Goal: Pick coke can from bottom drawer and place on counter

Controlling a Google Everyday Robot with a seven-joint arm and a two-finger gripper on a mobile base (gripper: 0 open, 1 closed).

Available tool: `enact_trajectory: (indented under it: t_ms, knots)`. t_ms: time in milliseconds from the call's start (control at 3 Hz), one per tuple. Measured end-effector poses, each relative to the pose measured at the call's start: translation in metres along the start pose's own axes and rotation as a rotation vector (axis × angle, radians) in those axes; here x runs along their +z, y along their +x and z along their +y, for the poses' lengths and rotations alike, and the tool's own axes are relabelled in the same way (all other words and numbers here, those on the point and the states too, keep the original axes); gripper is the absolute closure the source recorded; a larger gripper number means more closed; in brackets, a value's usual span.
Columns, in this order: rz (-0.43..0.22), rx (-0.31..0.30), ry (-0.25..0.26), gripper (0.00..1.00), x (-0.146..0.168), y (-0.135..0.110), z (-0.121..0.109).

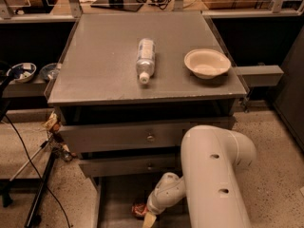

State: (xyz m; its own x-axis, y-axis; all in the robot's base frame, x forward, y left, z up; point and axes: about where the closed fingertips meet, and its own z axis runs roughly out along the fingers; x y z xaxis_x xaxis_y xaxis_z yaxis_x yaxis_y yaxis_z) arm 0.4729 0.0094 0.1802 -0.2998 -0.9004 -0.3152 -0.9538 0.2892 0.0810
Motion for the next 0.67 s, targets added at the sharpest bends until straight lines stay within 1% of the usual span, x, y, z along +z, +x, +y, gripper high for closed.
enact_trajectory:
  t_ms: [333,667]
  knots:
    - [-0.006,0.044,0.025,0.00,0.0249,-0.0032,-0.0208]
    - [-0.006,0.049,0.015,0.00,0.0347,-0.0002,-0.0174]
